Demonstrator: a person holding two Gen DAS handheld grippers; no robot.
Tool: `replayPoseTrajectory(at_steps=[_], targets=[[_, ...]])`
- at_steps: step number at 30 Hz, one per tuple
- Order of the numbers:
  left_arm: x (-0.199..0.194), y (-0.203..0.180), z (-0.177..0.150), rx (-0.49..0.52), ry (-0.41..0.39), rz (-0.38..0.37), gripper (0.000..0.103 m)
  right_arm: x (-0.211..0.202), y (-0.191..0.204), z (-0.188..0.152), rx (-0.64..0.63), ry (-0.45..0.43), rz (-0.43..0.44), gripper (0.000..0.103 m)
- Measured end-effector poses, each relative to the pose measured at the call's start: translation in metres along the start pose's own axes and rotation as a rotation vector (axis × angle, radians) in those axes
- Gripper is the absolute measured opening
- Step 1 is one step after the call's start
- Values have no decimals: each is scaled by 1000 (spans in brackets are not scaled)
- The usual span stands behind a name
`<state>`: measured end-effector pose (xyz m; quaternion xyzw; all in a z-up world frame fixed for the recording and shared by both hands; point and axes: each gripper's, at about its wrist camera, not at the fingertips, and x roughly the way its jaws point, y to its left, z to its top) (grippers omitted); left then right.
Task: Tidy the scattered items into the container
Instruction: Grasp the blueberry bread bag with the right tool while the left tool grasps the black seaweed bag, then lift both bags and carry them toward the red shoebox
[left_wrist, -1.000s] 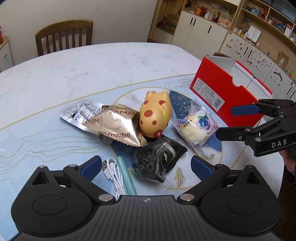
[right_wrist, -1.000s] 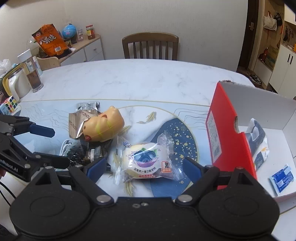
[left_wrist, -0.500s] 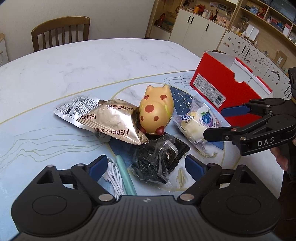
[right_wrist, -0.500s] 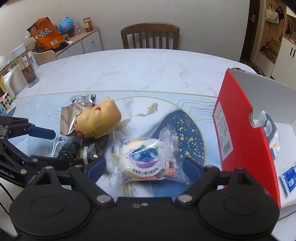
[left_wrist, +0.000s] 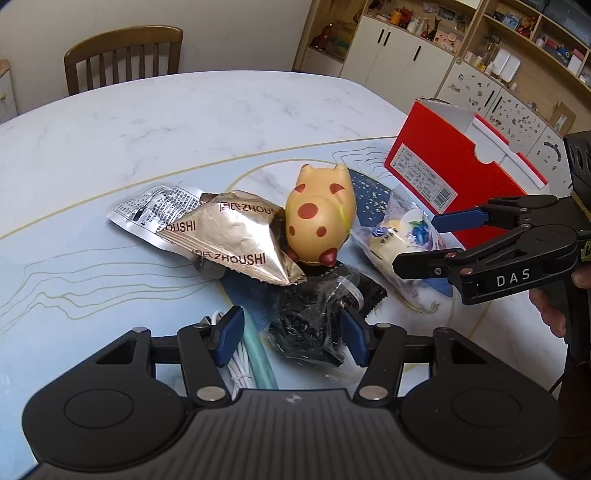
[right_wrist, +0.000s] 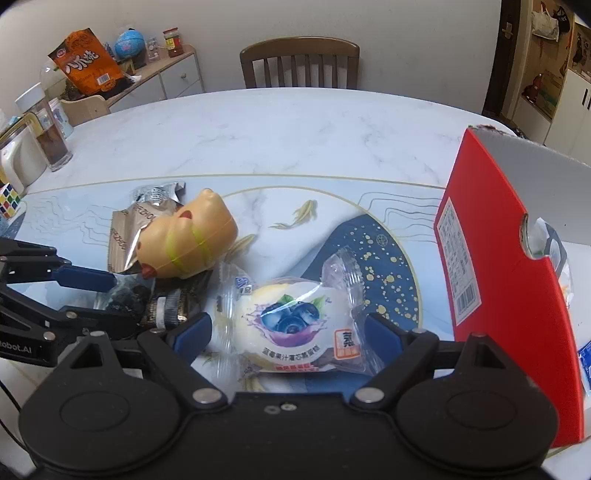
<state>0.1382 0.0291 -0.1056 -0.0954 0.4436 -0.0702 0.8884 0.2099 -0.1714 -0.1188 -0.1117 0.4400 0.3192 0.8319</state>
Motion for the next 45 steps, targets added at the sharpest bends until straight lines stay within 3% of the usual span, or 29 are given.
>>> replayPoseTrajectory(at_steps=[4,14,27,33,36,45], targets=[[1,1,0,-4,2,7,54,6,1,0,1,9,-5,90],[0,-4,3,20,-9,0,33,8,1,1,5,8,-13,88],[-1,-7,5,14,-3,8,31,3,4,0,-12,-6,-42,73],[-3,-8,3,15,-2,9,30,8,10,0,-76,1,-62,88],[-4,-9,2,14,-2,11,30,16,7,1,-71,15,-72,89],[-7,-10,2,11,-9,7,30,16,3,1,-64,10,-70,74]])
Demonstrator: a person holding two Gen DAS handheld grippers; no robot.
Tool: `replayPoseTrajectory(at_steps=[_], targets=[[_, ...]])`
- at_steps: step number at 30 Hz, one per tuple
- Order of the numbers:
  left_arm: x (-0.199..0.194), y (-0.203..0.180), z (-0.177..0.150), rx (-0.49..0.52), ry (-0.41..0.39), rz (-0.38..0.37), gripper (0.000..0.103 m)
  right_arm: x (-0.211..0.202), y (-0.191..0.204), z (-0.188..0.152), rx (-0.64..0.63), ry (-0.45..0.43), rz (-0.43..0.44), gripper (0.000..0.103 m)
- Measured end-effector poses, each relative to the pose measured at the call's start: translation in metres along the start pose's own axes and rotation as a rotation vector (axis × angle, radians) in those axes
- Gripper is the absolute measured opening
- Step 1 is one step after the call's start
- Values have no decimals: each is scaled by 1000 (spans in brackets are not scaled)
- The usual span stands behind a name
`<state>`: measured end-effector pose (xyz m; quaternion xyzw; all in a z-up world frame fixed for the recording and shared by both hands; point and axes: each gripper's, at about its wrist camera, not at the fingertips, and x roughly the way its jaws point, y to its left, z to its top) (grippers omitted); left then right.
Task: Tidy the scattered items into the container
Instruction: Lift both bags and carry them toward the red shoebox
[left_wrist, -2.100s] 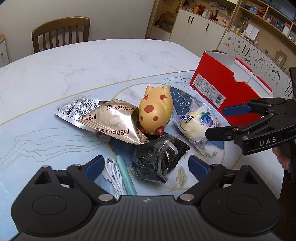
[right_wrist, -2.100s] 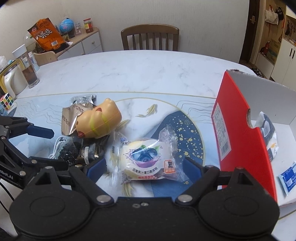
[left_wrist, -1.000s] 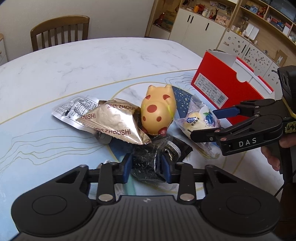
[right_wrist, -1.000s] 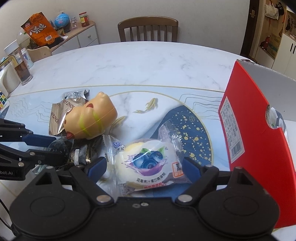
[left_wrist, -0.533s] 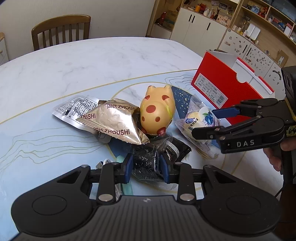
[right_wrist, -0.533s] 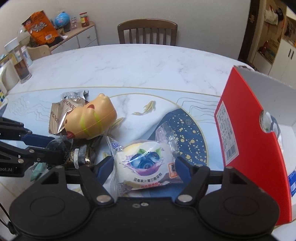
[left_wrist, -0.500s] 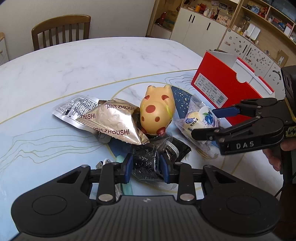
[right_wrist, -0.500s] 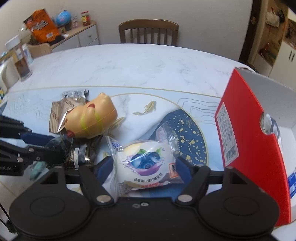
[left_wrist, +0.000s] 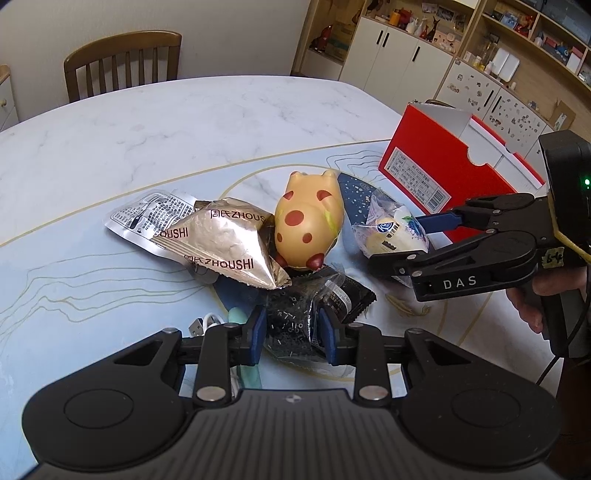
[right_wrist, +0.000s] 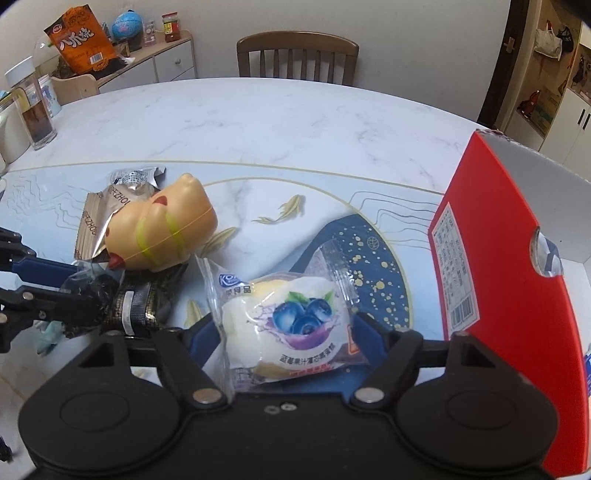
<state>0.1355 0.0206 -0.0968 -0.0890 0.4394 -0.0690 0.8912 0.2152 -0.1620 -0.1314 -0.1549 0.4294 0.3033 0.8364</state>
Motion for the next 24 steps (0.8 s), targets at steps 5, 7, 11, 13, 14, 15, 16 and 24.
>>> replayPoseTrajectory(at_steps=[5,7,11,13,14,15,16,24], targets=[[-5,0,1,-1,-6,-4,29,-7,0,1,11,-14,-8,68],[-8,-1,1,-6,-6,-8,29,-9,0,0,13,-15,-13,66],[-16,-2,0,-8,-18,-16,29,-20,0,-1,25,-28,-17,66],[-20,-3,0,-6,-23,-20,29,-27,-1,-2,31,-37,-15,65],[-23,-4,0,-7,-26,-22,29,-30,-1,-2,36,-39,-14,65],[-25,-5,1,-8,-29,-24,29,-33,-1,-1,41,-41,-13,65],[-27,-6,1,-9,-32,-26,29,-36,0,-2,43,-45,-11,65],[-50,-13,3,-12,-65,-35,29,-65,5,-3,42,-94,17,63]])
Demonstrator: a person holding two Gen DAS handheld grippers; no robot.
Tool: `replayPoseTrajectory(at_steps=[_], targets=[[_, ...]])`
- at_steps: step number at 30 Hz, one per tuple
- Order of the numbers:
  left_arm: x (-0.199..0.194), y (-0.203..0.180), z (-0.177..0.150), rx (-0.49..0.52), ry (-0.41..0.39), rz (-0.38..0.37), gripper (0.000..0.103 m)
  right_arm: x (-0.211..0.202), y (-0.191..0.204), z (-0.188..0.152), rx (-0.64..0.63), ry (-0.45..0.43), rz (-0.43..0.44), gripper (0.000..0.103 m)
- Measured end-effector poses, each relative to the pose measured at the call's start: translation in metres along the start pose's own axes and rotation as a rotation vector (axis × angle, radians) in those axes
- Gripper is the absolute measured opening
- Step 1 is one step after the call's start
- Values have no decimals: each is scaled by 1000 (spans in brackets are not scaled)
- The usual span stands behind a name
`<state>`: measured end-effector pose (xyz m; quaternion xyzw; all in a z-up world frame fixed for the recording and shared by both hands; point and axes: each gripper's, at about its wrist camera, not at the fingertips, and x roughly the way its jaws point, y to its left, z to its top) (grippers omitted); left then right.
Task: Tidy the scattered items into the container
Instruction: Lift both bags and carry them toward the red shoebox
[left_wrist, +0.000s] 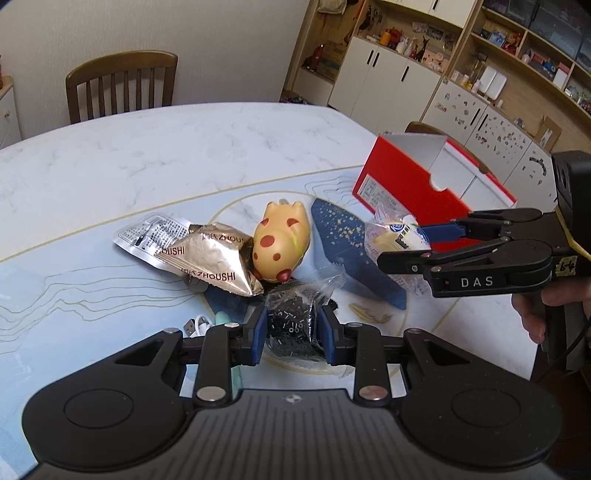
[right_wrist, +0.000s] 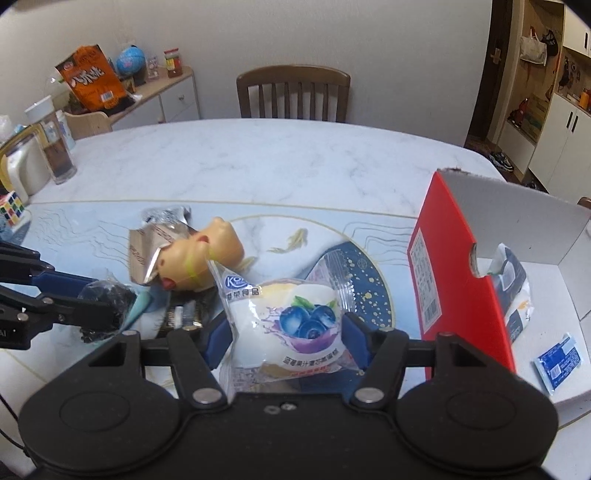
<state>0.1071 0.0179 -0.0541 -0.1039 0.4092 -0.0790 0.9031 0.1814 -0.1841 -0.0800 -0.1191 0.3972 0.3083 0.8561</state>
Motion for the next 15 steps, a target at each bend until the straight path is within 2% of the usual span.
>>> replayPoseTrajectory(at_steps=[15], targets=[[-30,-23,11,-13,-53,-30,29,-48,-9,9,13,-59,38,61]])
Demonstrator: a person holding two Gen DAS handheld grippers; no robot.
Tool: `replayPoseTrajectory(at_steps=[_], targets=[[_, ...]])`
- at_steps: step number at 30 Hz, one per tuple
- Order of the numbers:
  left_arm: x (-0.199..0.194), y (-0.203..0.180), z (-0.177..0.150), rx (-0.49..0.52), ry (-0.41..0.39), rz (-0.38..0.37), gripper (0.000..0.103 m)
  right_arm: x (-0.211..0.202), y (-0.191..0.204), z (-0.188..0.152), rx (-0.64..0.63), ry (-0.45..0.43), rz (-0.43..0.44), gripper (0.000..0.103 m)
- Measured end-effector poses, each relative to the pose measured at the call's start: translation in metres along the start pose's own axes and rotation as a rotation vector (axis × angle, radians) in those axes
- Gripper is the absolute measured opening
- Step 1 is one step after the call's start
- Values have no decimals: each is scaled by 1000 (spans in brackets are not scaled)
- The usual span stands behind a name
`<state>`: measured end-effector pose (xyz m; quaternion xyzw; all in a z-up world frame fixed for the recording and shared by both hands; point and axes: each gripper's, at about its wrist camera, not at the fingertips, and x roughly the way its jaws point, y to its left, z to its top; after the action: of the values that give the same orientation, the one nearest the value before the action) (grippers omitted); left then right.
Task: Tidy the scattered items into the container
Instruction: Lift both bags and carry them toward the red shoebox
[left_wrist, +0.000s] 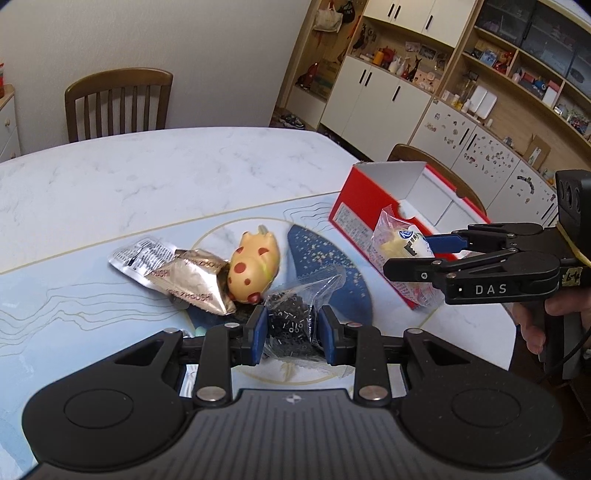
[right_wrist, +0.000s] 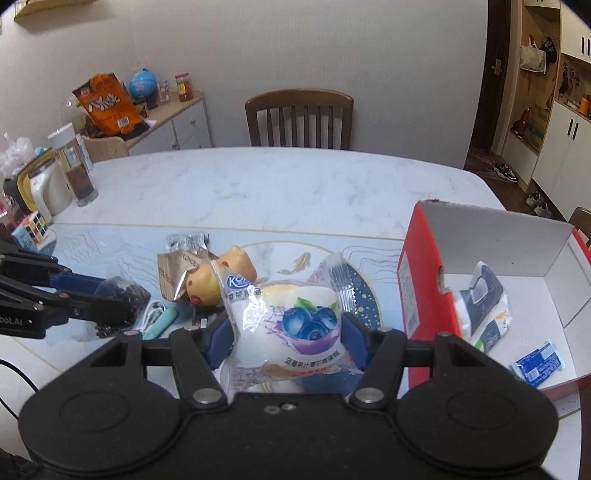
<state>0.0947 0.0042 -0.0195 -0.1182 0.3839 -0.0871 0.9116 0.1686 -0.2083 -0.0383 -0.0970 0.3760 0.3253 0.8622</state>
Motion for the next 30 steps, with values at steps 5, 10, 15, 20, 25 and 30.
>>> replayPoseTrajectory(at_steps=[5,10,15,20,25,30], targets=[[0,-13,6,6,-13,-12,29,-13,-12,4,27,-19,5,61],[3,-26,14,12,-25,-22,29,-24,-28,6,46,-35,-1,61],[10,-40,22,18,-34,-25,29,-36,-48,9,56,-52,-11,61],[21,-56,30,23,-39,-28,29,-44,-73,11,65,-68,-28,61],[35,-75,39,30,-41,-27,29,-47,-98,12,69,-73,-37,61],[53,-94,48,33,-43,-32,29,-48,-122,11,73,-72,-42,61]])
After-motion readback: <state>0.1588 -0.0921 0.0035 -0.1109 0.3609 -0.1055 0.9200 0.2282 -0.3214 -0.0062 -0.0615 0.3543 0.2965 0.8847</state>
